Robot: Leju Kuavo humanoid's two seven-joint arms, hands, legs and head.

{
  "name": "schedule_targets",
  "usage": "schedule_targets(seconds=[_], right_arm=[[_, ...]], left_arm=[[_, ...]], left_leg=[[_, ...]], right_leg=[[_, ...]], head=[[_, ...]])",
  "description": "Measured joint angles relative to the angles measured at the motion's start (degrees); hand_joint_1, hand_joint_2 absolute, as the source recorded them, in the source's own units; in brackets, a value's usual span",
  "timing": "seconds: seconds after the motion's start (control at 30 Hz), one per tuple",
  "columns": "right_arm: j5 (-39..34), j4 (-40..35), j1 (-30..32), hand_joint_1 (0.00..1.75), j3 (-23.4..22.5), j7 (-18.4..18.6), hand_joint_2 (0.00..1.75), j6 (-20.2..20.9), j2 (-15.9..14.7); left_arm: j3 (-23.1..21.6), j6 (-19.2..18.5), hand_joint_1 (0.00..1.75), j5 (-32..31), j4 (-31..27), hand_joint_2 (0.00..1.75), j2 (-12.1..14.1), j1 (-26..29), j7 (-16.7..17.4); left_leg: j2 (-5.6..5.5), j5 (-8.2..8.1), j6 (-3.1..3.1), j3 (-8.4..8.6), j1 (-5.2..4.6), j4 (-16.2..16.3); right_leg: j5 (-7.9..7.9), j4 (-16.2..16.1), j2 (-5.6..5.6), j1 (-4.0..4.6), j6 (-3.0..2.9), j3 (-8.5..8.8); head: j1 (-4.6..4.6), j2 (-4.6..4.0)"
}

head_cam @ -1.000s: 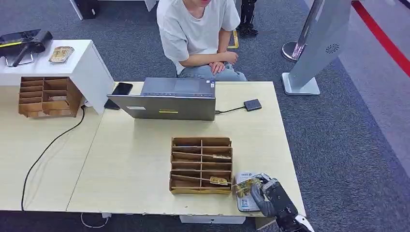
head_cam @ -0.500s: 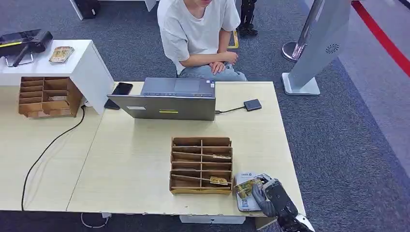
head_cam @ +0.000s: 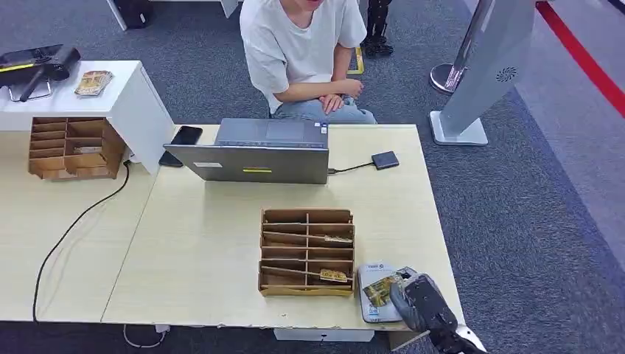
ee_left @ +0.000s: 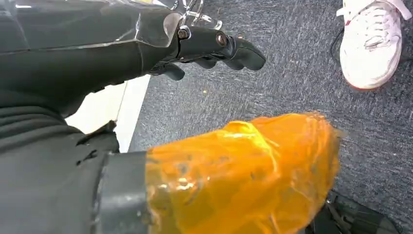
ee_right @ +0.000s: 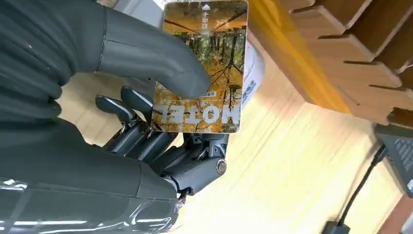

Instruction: Pass the card to the sensor for recognition and then transmit it.

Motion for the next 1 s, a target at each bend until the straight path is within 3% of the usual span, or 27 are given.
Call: schedule_targets(seconds=[0.37, 0.63, 1.0], right_arm=[[2.6, -0.5, -1.8, 1.75, -0.1, 3.5, 1.75, 1.2, -3.8], [6.6, -0.7, -3.6, 1.75, 0.3, 5.1, 1.75, 1.5, -4.4], [10.7, 0.0, -7.3, 1.75, 6.0, 6.2, 1.75, 2.1, -4.4]], left_arm=[[0.1, 0.0, 0.00, 0.0, 0.0, 0.00, 0.1, 0.0, 0.0], [0.2, 0.1, 0.00, -0.1, 0.0, 0.00, 0.0, 0.0, 0.0], [1.0, 0.1, 0.00, -0.3, 0.0, 0.00, 0.0, -0.1, 0.1]], left_leg=[[0.00, 0.00, 0.00, 0.01, 0.00, 0.0], [0.00, 0.00, 0.00, 0.01, 0.00, 0.0], [0.00, 0.00, 0.00, 0.01, 0.00, 0.0]], right_leg=[[0.00, 0.0, 0.00, 0.00, 0.00, 0.01], [0.00, 0.0, 0.00, 0.00, 0.00, 0.01], [0.00, 0.0, 0.00, 0.00, 0.00, 0.01]], head=[[0.00, 0.00], [0.00, 0.00], [0.00, 0.00]])
